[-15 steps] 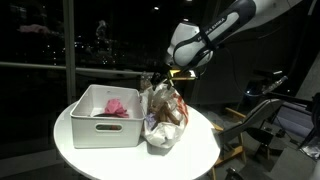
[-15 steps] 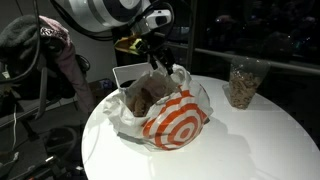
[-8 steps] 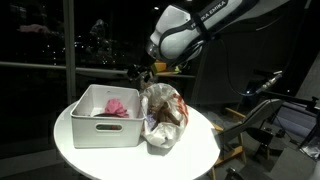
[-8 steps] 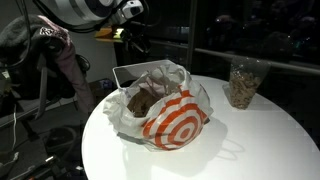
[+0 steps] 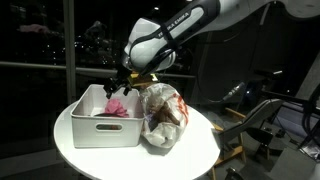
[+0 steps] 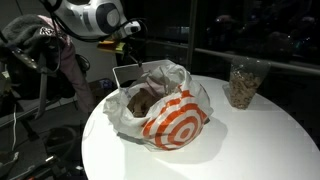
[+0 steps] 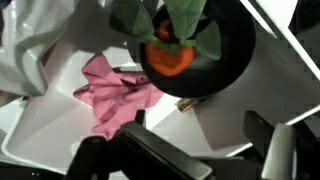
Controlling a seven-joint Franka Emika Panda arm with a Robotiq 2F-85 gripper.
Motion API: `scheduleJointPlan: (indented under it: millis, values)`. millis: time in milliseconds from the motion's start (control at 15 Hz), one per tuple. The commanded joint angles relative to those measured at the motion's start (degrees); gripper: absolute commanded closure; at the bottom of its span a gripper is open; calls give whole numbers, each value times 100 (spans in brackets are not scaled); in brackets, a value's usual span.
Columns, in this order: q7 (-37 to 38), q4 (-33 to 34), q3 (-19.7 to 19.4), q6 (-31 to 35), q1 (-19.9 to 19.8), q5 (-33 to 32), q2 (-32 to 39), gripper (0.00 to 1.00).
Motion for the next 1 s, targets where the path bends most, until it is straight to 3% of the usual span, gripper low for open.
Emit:
scheduleJointPlan:
  millis: [0,533,600,933]
  values:
    - [49,943,-285,-893,236,-83,757,0]
    - [-68,2144,-346,-2236,481,-1,1916,0]
    - [-20,1619,-356,-1888,415,21,1575,0]
    - [-49,1942,-355,-1989,497,0,1906,0]
